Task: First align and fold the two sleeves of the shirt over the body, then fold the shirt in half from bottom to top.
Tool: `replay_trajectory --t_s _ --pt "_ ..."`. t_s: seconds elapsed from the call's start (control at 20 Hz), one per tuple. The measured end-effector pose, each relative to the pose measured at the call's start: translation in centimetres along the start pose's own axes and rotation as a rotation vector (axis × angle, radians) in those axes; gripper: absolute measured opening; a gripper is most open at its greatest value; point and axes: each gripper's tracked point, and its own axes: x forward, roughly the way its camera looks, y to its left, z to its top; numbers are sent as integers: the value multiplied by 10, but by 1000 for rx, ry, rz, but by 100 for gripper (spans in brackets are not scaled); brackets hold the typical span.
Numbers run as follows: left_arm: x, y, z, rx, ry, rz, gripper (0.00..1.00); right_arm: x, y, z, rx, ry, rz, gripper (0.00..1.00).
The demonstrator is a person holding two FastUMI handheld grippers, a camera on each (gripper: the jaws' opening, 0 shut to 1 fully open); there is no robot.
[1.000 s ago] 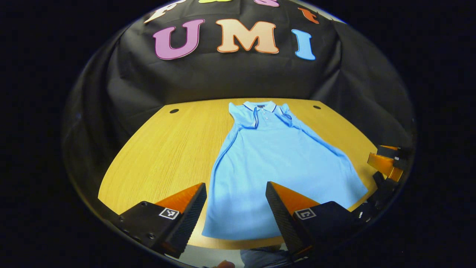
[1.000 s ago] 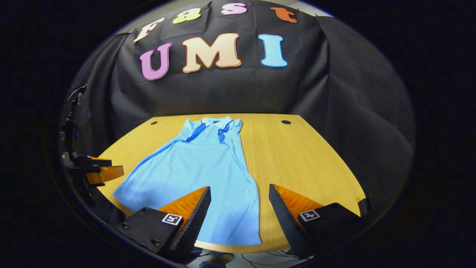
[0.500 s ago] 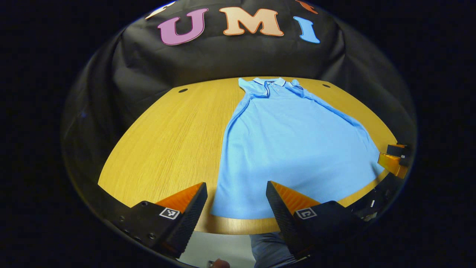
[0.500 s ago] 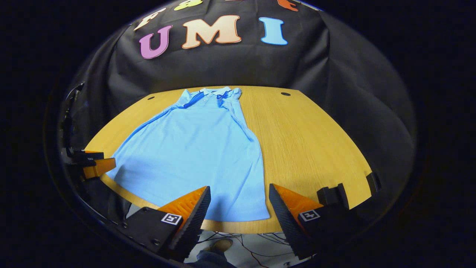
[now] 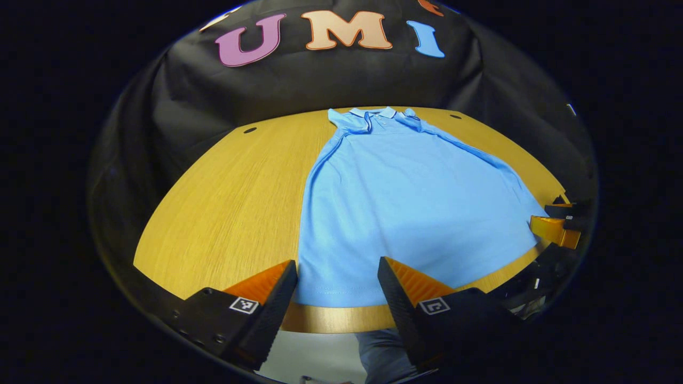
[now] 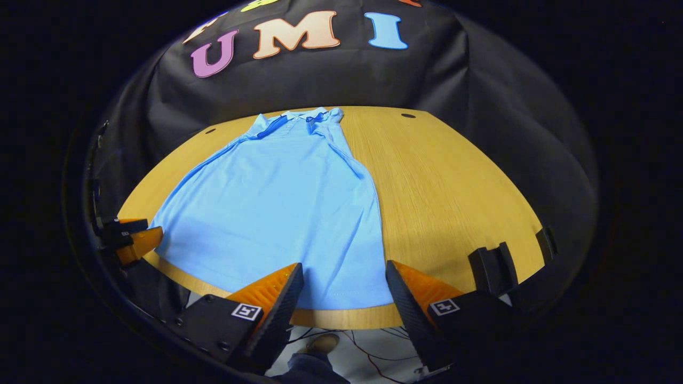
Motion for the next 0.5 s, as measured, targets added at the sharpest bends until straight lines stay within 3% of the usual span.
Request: replay_trajectory --t_s 0.1,0.15,0.2,0.35,0.4,0.45,0.5 --pt "1 -5 -1 -21 -17 -6 74 0 8 1 -15 7 18 92" --pt "3 -11 -2 -12 -8 -11 60 0 12 1 -20 10 25 80" --pt "2 -18 -2 -3 -6 -18 53 0 16 1 -26 14 35 72" --pt "2 -24 -1 19 1 17 11 4 32 0 -36 21 87 41" --pt "2 -26 -2 28 4 33 7 -1 35 0 -35 16 93 39" --pt "2 -26 -1 32 10 44 2 -3 38 1 -42 16 104 11" --pt "3 -26 -2 31 24 49 0 0 42 0 -49 20 113 9"
